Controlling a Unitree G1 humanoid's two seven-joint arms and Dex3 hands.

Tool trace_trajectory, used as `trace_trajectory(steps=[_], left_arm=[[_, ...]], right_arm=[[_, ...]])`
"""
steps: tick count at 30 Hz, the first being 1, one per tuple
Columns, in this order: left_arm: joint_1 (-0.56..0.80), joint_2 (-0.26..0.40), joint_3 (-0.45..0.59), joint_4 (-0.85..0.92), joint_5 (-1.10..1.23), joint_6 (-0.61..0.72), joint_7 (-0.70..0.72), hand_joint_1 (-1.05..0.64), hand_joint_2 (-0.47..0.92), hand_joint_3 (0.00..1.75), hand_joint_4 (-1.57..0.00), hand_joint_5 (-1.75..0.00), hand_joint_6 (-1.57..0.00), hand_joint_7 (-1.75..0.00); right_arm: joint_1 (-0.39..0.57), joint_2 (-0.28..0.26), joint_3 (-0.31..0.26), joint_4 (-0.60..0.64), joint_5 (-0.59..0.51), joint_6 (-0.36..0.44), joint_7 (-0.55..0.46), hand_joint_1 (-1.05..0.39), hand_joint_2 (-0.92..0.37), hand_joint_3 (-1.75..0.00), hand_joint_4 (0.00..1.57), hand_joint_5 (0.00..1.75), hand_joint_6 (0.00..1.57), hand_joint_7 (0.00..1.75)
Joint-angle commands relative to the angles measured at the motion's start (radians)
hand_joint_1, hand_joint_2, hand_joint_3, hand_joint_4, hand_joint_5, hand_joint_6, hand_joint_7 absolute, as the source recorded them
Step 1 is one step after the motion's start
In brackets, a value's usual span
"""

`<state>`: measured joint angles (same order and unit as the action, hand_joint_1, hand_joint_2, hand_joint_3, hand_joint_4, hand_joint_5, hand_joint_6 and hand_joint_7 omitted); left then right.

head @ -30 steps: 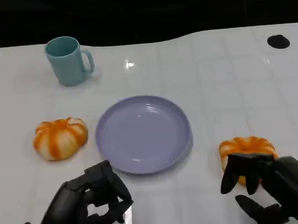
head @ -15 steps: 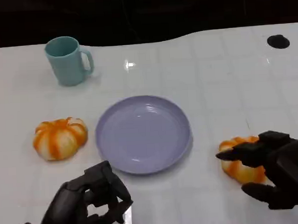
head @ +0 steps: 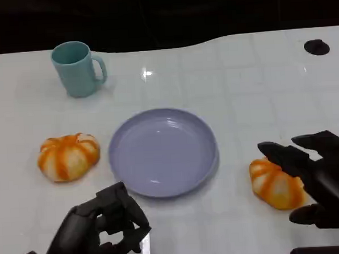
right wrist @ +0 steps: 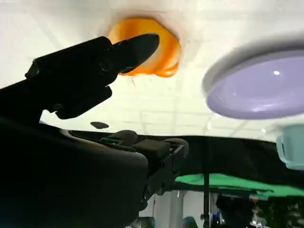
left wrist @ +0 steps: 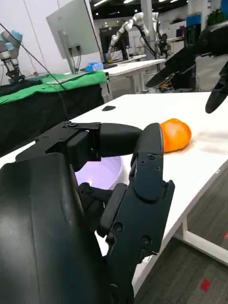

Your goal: Grasp the bread from the table and place it into the plate.

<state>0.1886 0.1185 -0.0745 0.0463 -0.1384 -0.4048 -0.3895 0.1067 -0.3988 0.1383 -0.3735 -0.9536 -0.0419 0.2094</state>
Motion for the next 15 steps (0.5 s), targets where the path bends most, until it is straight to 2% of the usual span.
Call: trace_trajectory(steps=[1,7,15], left_arm=[[0.002,0.005,0.004,-0.003,0.002,-0.005,0.004,-0.51,0.92,0.32,-0.68,-1.75,-0.58,-1.58],[0.008,0.002,0.002,-0.011,0.001,-0.002,0.005,-0.52,0.92,0.32,-0.68,-1.75,-0.59,-1.58],[0.011,0.002,0.003,-0.011,0.003,-0.01,0.003,-0.54,0.92,0.32,-0.68,-1.75,-0.59,-1.57]], right_arm=[[-0.038,-0.025,0.029,0.036,-0.026,0.012,0.011,-0.55,-0.78,0.0,0.0,0.43,0.21,0.01],[-0.106,-0.029,0.088,0.169,-0.066,0.013,-0.014,-0.56,-0.79,-0.01,0.0,0.46,0.23,0.02],[-0.228,-0.007,0.168,0.387,-0.087,0.055,-0.046,-0.56,-0.82,-0.01,0.01,0.48,0.23,0.01]])
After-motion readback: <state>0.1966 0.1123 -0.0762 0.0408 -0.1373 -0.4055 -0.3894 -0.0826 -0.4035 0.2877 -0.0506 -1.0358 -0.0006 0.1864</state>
